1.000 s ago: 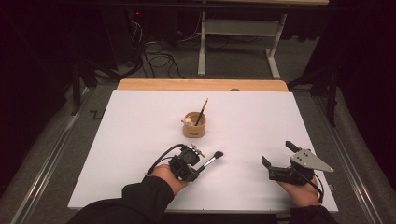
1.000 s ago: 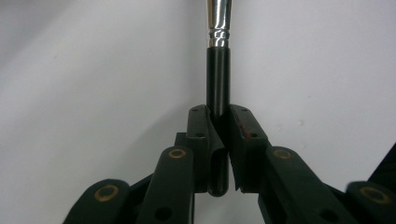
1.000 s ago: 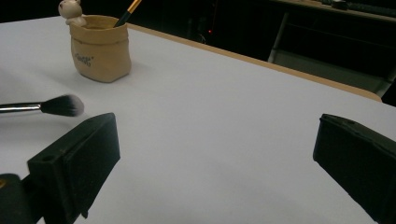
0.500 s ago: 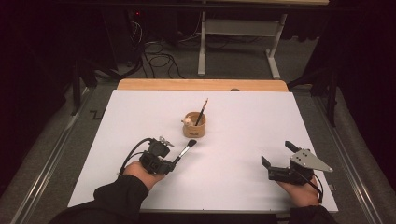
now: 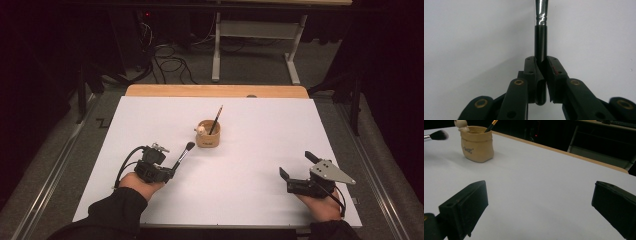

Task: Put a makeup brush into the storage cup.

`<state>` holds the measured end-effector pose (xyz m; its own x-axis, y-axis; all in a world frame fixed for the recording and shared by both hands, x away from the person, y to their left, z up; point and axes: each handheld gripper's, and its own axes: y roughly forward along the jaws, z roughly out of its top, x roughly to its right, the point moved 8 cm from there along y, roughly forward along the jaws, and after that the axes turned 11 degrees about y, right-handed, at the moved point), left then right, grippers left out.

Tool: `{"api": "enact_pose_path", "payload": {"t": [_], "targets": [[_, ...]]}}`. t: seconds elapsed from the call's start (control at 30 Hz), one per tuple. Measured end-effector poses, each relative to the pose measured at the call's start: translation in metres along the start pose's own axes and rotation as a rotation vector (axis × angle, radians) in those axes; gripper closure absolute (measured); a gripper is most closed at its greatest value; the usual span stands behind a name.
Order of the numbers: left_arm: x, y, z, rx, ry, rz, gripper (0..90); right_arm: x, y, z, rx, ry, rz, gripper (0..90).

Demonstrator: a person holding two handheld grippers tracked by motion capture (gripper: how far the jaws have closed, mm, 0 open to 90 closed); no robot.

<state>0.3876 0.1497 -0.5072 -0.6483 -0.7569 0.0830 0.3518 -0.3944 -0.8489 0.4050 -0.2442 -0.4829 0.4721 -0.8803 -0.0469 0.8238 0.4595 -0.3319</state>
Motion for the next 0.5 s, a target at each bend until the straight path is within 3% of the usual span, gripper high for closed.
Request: {"api": "enact_pose_path", "payload": {"t": [0.5], "targets": [[-0.006, 0.006, 0.013, 0.181, -0.022, 0.045, 79.4, -0.002, 0.0, 0.001, 0.001, -0.003, 0.004, 0.9]]}}
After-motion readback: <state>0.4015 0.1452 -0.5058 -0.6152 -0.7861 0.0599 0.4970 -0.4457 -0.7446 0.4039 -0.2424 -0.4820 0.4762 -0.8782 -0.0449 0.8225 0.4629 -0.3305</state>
